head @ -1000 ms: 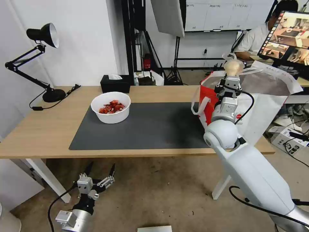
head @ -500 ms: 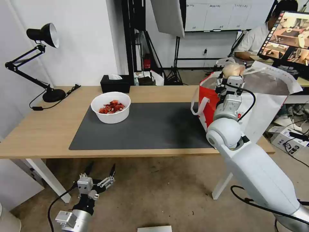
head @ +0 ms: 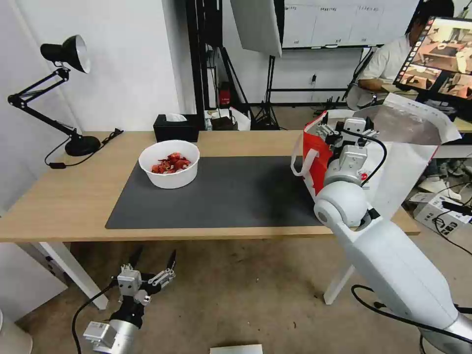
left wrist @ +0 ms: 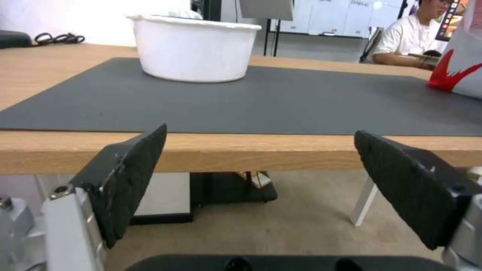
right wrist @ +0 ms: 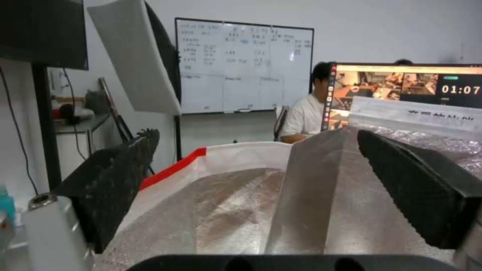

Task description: Pick up the trash from the table and place it into the takeout bag.

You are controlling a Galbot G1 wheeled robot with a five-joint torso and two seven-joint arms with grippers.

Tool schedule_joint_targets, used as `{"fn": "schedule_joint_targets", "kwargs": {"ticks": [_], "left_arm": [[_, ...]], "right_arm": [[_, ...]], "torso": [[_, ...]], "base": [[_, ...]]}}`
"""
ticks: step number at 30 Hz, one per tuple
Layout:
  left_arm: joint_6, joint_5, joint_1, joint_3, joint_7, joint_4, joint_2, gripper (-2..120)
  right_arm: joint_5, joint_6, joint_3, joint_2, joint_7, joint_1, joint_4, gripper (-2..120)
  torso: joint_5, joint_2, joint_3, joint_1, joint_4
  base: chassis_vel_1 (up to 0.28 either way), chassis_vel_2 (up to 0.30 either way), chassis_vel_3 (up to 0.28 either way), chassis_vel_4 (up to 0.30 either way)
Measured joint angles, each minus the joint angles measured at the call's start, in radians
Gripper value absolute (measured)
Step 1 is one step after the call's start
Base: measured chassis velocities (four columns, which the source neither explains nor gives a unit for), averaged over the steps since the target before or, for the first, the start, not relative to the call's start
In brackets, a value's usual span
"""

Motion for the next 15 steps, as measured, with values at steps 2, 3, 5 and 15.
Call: {"fn": "schedule_joint_targets", "kwargs": {"ticks": [2, 3, 5, 15], "left_arm": [[0.000, 0.001, 0.000, 0.001, 0.000, 0.000, -0.001, 100], [0.000, 0.001, 0.000, 0.001, 0.000, 0.000, -0.001, 100], [0.000, 0.001, 0.000, 0.001, 0.000, 0.000, -0.001, 100], [0.000, 0.002, -0.003, 0.002, 0.000, 0.000, 0.001, 100]], "right_arm": [[0.003, 0.000, 0.000, -0.003, 0.000, 0.001, 0.001, 100], [0.003, 0.000, 0.000, -0.003, 0.000, 0.001, 0.001, 100], [0.004, -0.001, 0.000, -0.005, -0.001, 0.001, 0.001, 100], [0.004, -0.001, 0.005, -0.008, -0.002, -0.007, 0.011, 100]], "torso": [[0.0000, 0.000, 0.000, 0.000, 0.0001], [0.0000, 0.000, 0.000, 0.000, 0.0000], [0.0000, 0.000, 0.000, 0.000, 0.0000], [0.0000, 0.000, 0.000, 0.000, 0.0000]], "base": [[0.000, 0.000, 0.000, 0.000], [0.000, 0.000, 0.000, 0.000], [0.000, 0.000, 0.000, 0.000], [0.000, 0.000, 0.000, 0.000]]}}
